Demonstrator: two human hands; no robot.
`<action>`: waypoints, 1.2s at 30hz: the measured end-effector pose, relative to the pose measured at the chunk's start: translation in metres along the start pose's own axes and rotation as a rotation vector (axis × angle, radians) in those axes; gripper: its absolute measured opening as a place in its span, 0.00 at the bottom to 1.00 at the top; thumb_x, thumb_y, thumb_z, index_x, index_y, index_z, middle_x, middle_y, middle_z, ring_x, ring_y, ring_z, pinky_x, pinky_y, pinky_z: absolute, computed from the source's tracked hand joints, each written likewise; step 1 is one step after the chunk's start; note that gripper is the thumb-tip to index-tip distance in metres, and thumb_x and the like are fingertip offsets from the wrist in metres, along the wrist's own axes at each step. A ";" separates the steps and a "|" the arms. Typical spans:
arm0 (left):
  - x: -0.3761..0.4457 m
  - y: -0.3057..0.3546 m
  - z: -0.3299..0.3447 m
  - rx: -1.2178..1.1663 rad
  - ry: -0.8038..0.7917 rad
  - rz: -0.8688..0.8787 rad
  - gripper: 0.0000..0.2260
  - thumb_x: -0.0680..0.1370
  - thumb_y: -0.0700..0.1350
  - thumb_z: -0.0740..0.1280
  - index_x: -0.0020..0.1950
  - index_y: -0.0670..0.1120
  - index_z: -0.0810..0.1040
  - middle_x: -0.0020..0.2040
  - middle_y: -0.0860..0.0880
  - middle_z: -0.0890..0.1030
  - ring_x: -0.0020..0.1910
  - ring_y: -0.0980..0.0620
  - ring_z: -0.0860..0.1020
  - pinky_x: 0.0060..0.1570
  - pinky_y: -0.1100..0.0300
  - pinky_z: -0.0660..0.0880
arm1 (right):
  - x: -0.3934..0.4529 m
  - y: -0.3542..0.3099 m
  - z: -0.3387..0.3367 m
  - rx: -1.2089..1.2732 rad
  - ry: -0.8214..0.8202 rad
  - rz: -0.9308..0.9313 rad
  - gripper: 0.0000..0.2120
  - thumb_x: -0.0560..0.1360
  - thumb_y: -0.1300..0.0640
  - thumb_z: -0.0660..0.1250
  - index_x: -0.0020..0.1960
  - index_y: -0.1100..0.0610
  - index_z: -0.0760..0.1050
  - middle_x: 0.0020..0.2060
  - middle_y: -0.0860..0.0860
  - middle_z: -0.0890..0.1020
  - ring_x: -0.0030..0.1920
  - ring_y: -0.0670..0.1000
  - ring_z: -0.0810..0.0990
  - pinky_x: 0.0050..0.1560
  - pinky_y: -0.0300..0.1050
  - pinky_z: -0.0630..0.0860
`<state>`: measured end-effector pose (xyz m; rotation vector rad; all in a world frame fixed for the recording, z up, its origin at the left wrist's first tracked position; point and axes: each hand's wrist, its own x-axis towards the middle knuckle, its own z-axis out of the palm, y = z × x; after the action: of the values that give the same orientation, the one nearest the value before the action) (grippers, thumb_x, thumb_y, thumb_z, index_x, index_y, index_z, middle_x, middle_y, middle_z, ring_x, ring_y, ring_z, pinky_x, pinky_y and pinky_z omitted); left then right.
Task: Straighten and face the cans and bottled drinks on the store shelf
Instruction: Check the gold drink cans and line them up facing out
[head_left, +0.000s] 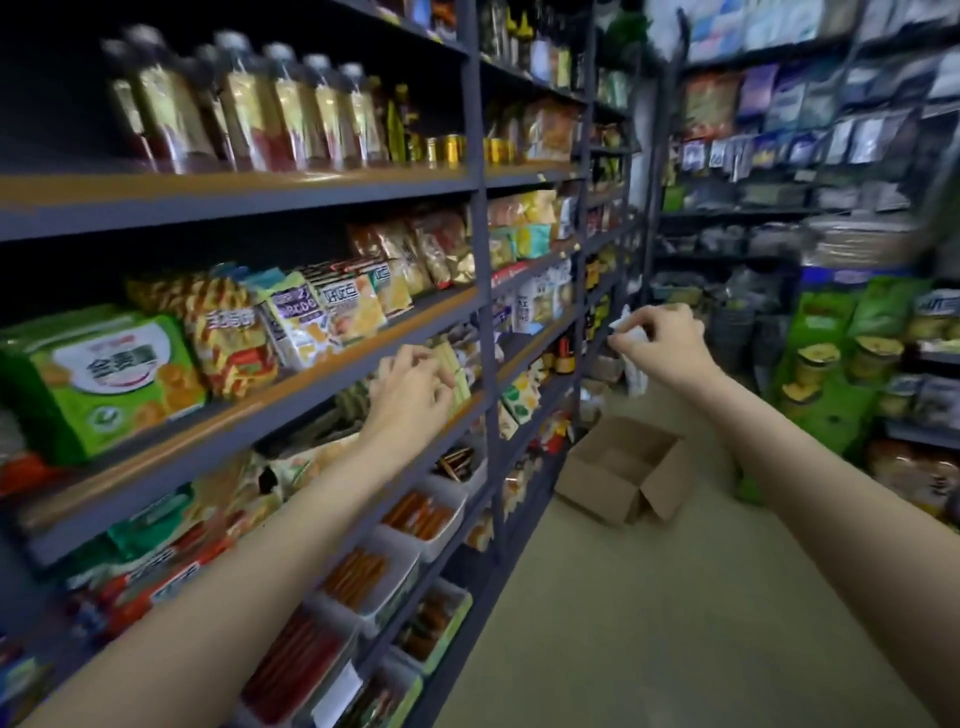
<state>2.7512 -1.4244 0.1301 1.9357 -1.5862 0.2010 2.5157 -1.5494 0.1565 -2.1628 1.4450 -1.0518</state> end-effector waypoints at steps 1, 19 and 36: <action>0.030 -0.002 0.011 0.007 0.002 0.003 0.06 0.79 0.41 0.60 0.49 0.46 0.76 0.63 0.48 0.68 0.66 0.46 0.62 0.65 0.49 0.61 | 0.028 0.004 0.008 -0.016 -0.016 0.000 0.11 0.78 0.52 0.64 0.54 0.59 0.76 0.61 0.58 0.69 0.70 0.60 0.58 0.66 0.52 0.58; 0.523 -0.014 0.170 0.057 0.269 0.266 0.19 0.78 0.40 0.60 0.69 0.44 0.65 0.62 0.46 0.72 0.62 0.47 0.69 0.56 0.56 0.67 | 0.539 0.105 0.126 0.007 -0.078 -0.253 0.37 0.76 0.49 0.67 0.76 0.54 0.49 0.72 0.58 0.60 0.68 0.61 0.64 0.62 0.52 0.67; 0.831 0.017 0.261 0.402 0.633 0.121 0.18 0.76 0.41 0.63 0.66 0.43 0.69 0.63 0.43 0.71 0.62 0.46 0.69 0.59 0.59 0.64 | 0.935 0.122 0.189 0.380 -0.143 -0.653 0.37 0.72 0.47 0.72 0.74 0.52 0.56 0.73 0.55 0.59 0.73 0.57 0.57 0.68 0.52 0.60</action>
<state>2.8895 -2.2610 0.3314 1.7898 -1.2855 1.1361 2.7721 -2.4616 0.3196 -2.3896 0.4122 -1.2131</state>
